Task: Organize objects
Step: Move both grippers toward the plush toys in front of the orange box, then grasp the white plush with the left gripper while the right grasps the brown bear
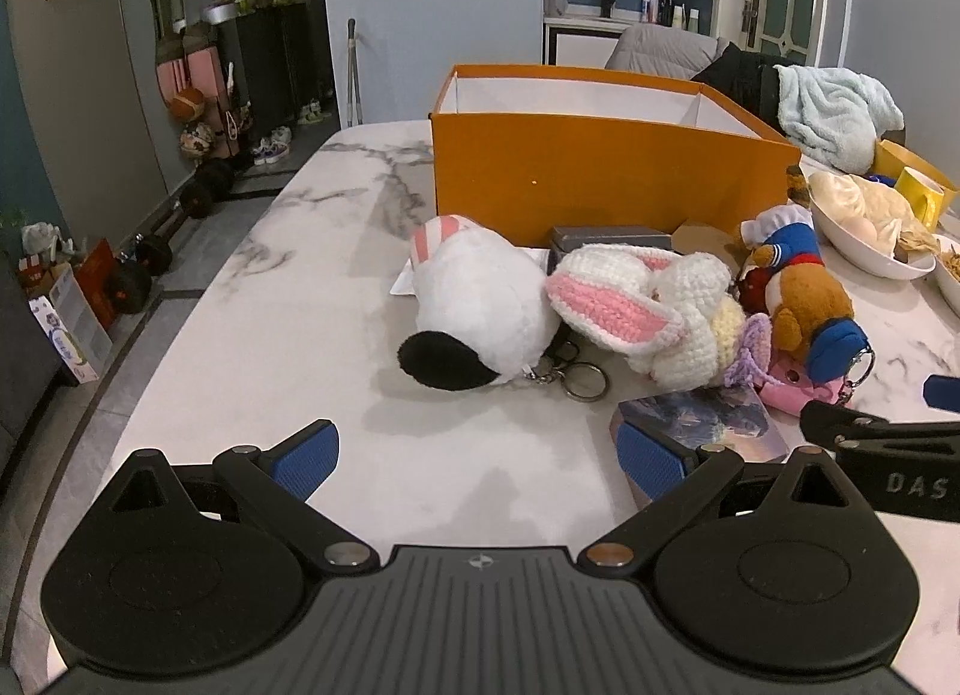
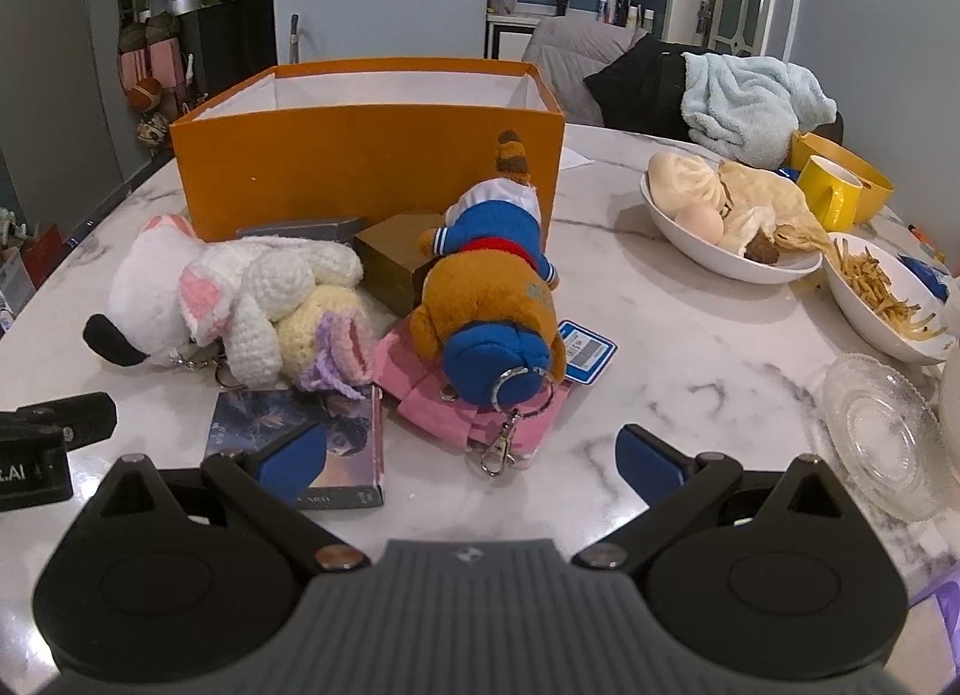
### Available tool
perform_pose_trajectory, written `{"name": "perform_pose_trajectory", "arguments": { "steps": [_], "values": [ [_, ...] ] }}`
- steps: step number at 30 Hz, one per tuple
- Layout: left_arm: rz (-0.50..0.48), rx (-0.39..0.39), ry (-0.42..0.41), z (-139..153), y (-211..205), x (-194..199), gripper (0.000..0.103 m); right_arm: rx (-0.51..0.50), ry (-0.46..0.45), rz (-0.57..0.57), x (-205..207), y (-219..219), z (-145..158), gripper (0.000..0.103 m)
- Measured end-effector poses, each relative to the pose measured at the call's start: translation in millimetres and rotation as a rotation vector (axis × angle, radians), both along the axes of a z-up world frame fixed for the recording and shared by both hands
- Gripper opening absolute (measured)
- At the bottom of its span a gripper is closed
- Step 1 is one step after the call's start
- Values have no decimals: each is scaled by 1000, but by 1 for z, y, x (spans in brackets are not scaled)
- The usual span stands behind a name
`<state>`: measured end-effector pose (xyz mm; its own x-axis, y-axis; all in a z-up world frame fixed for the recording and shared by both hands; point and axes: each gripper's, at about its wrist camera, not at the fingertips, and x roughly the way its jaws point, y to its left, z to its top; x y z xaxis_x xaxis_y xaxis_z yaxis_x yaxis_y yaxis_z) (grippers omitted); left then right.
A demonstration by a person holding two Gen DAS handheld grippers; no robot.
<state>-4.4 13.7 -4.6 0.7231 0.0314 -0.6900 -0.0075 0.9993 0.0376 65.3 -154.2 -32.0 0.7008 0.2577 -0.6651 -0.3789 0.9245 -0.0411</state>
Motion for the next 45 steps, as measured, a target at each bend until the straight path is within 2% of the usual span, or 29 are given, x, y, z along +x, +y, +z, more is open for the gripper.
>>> {"name": "perform_pose_trajectory", "arguments": {
  "steps": [7, 14, 20, 24, 29, 30, 35, 39, 45],
  "values": [
    [-3, 21, 9, -10, 1, 4, 103, 7, -31, 43, 12, 0, 6, 102],
    [-3, 11, 27, -23, 4, 9, 103, 106, -41, 41, 37, -3, 20, 102],
    [-13, 16, 20, -29, 7, 10, 103, 134, -43, 24, 61, 5, 19, 102],
    [-20, 31, 0, -27, 6, 14, 103, 138, -24, 10, 75, 13, 13, 102],
    [-52, 7, -60, -12, 9, 28, 103, 136, -12, 7, 84, 20, 5, 102],
    [206, 15, -66, -11, 9, 32, 103, 138, -9, 8, 85, 21, 4, 102],
    [101, 92, -85, -15, 12, 60, 103, 135, -4, 16, 86, 21, 2, 102],
    [32, 20, -70, -25, 24, 78, 103, 128, 3, 21, 90, 22, -2, 102],
    [-6, -73, -67, -38, 38, 83, 103, 151, 29, 9, 95, 22, -7, 102]
  ]
}}
